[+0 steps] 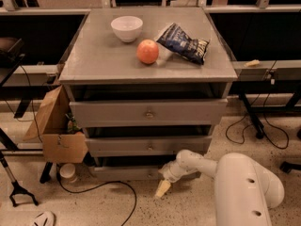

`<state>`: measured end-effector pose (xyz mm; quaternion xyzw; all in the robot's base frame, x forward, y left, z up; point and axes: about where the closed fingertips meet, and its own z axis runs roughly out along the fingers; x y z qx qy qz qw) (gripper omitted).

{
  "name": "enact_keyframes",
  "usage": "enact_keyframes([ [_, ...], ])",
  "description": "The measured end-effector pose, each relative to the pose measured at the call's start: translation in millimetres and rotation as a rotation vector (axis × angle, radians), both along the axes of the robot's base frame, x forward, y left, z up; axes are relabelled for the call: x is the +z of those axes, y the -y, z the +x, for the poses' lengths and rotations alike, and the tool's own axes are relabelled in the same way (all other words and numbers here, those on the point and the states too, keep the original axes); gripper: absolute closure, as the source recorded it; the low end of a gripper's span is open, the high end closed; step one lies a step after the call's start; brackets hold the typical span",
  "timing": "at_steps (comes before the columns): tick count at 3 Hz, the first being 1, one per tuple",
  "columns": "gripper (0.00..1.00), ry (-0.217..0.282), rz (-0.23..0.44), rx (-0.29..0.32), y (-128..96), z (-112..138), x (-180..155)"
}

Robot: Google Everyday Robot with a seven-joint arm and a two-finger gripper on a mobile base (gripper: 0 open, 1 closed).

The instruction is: Close bottom drawer

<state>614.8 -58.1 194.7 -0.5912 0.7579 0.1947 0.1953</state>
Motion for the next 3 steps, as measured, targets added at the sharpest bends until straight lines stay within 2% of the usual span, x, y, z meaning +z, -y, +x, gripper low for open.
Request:
enact_keyframes([
  [3,0.0,0.049,-0.048,-0.01,4.7,13.3,7.4],
])
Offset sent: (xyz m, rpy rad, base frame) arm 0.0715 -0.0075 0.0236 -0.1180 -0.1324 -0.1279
